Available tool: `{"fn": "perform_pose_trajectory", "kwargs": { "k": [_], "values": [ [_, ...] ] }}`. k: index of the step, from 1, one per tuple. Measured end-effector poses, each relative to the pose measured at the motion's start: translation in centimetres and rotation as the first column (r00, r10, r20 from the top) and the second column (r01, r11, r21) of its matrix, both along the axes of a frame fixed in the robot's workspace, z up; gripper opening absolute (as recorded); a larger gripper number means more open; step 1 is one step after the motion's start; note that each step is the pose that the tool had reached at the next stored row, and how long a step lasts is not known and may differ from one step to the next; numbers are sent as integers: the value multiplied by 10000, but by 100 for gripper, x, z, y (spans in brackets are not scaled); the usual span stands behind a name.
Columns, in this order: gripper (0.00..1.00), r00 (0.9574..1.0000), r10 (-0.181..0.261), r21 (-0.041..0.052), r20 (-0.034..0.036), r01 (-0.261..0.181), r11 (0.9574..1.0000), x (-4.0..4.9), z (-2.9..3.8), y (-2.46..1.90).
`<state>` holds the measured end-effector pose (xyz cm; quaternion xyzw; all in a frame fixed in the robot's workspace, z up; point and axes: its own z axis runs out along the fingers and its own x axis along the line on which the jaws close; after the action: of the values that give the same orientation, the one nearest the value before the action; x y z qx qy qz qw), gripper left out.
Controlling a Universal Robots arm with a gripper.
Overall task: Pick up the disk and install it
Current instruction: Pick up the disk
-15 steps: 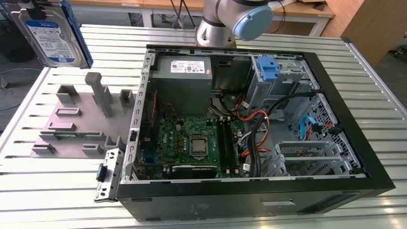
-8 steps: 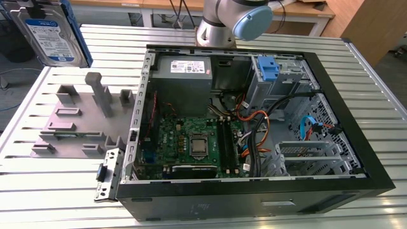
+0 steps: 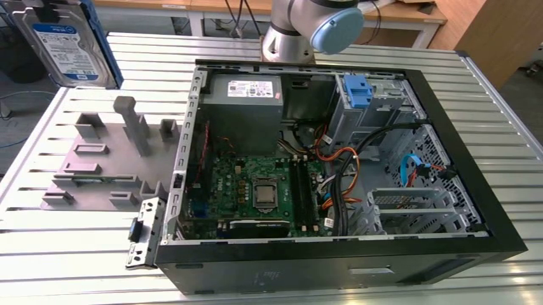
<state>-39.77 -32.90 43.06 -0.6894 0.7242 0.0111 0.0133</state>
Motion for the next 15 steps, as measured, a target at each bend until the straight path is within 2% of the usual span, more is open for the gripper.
{"fn": "perform_pose_trajectory", "kwargs": {
  "k": [15],
  "values": [
    [35,10000,0,-1,-1,0,10000,0,57,1]
  ]
}}
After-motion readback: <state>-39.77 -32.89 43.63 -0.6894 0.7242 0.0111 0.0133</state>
